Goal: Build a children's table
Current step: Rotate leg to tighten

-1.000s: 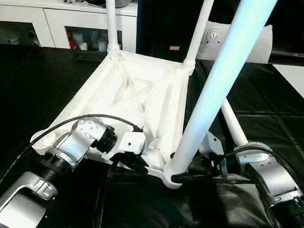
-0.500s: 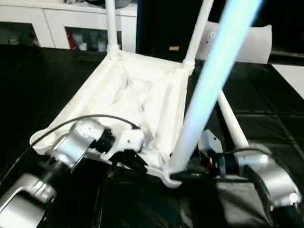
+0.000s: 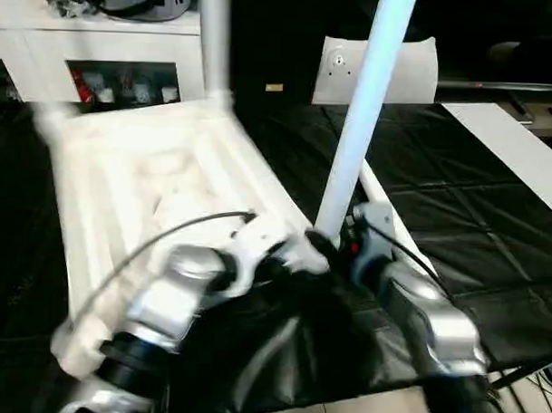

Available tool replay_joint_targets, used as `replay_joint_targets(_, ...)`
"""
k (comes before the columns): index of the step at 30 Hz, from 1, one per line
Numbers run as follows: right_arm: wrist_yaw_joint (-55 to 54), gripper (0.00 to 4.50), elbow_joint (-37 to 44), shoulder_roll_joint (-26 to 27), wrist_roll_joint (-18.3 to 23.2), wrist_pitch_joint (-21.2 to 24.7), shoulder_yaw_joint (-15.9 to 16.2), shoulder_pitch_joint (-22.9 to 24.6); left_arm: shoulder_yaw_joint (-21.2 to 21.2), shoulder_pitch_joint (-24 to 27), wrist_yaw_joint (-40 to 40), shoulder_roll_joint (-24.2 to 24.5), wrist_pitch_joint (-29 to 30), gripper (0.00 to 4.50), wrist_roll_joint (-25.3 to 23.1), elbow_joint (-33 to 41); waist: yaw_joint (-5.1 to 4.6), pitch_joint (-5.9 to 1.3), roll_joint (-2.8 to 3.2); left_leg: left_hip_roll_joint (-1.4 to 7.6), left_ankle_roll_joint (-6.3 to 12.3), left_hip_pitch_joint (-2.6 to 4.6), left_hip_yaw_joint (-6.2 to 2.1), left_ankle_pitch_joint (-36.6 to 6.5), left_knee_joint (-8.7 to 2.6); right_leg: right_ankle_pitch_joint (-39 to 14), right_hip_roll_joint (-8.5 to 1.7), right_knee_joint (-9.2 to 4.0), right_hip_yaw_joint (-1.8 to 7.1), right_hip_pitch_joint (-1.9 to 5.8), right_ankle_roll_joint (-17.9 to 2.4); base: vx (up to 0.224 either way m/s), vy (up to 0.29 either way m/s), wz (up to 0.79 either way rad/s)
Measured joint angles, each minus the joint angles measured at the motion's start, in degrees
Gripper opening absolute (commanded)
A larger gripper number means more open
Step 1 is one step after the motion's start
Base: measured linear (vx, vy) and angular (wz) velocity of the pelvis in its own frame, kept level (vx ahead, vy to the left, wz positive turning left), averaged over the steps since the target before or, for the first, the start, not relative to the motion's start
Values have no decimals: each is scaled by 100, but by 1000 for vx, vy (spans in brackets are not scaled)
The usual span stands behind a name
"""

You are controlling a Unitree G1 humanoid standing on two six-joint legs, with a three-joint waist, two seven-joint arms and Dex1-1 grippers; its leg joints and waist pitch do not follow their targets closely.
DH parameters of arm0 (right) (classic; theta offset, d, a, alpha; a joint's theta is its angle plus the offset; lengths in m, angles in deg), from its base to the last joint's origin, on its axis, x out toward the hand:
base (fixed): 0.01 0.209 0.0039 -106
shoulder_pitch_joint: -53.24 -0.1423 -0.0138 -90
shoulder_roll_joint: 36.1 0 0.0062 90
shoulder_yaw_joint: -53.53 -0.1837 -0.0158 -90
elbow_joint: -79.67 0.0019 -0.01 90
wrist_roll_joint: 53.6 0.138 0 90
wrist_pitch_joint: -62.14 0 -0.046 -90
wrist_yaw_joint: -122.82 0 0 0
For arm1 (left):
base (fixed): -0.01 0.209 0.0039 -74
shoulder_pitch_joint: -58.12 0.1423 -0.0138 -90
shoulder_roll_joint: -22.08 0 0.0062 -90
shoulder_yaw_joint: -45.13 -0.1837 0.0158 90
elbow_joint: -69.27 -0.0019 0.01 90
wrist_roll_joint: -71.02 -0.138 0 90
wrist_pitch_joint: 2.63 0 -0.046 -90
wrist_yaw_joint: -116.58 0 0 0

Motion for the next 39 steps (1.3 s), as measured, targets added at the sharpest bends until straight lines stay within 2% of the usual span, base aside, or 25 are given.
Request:
replay_joint_targets(3, -105, 251, 25, 54, -3, -1, -32, 2, -39, -33, 40, -12, 59, 0, -20, 30, 8, -2, 3, -1, 4, -39, 0, -2, -1, 17, 0, -12, 4, 1, 24, 0, 0, 0)
replay_joint_targets(4, -105, 306, 47, 56, -3, -2, -36, 14, -73, -49, 30, 16, 57, 0, -19, 39, 8, -3, 3, 0, 5, -43, 0, -3, -2, 20, 1, -13, 5, 0, 25, 0, 0, 0)
replay_joint_targets(10, 52, 359, 211, 109, 84, -41, -35, 147, -170, -103, -187, 354, -161, 0, 77, 47, -1, -3, 2, 8, 3, -54, 0, -3, -33, 43, 14, -10, 5, -24, 25, 0, 0, 0)
replay_joint_targets(13, 336, 373, 231, 30, 274, -155, -14, 266, -181, -141, -401, 599, -344, 0, 99, 39, 13, -3, 2, 19, -2, -88, 0, 0, -34, 55, 24, -5, 5, -59, 11, 0, 0, 0)
replay_joint_targets(14, 447, 395, 231, -19, 293, -189, -3, 293, -174, -142, -465, 671, -414, 0, 100, 34, 26, -3, 3, 20, -3, -99, 1, 1, -32, 63, 24, -2, 5, -71, 0, 0, 0, 0)
replay_joint_targets(16, 817, 402, 328, -323, 394, -300, 53, 426, -197, -162, -682, 834, -644, 0, 130, -57, 87, -2, 3, 20, -4, -104, 4, 2, -30, 73, 24, -2, 6, -75, -17, 0, 0, 0)
replay_joint_targets(19, 1726, 437, 464, -1169, 367, -646, 414, 767, -227, -195, -1214, 1237, -1373, 0, 308, -328, 168, -2, 3, 20, -3, -97, 5, 1, -27, 72, 23, -8, 7, -76, -15, 0, 0, 0)
replay_joint_targets(20, 2073, 437, 462, -1429, 320, -825, 523, 885, -228, -240, -1481, 1364, -1673, 0, 390, -486, 210, -1, 4, 20, -3, -97, 5, 2, -26, 74, 23, -10, 6, -80, -15, 0, 0, 0)
replay_joint_targets(23, 2517, 446, 446, -1620, 286, -1025, 497, 938, -229, -268, -1944, 1650, -2123, 0, 503, -686, 276, 0, 5, 20, -2, -95, 6, 2, -23, 77, 20, -7, 7, -81, -18, 0, 0, 0)
replay_joint_targets(28, 3423, 446, 455, -2245, 541, -1203, 436, 806, -370, -514, -2821, 1903, -2801, 0, 616, -1192, 424, 0, 6, 10, 5, -96, 13, 5, -12, 78, 6, -5, 11, -73, -19, 0, 0, 0)
replay_joint_targets(32, 3958, 446, 448, -2534, 658, -1460, 489, 613, -516, -720, -3269, 2017, -3297, 0, 656, -1559, 469, 0, 5, 9, 6, -96, 14, 6, -7, 77, 1, 9, 10, -75, -17, 0, 0, 0)
replay_joint_targets(39, 4691, 446, 169, -2862, 377, -1959, 1058, 410, -722, -922, -3767, 2032, -3878, 0, 654, -1906, 494, 0, 1, 10, 7, -95, 15, 6, 3, 77, 0, 24, 11, -75, -17, 0, 0, 0)
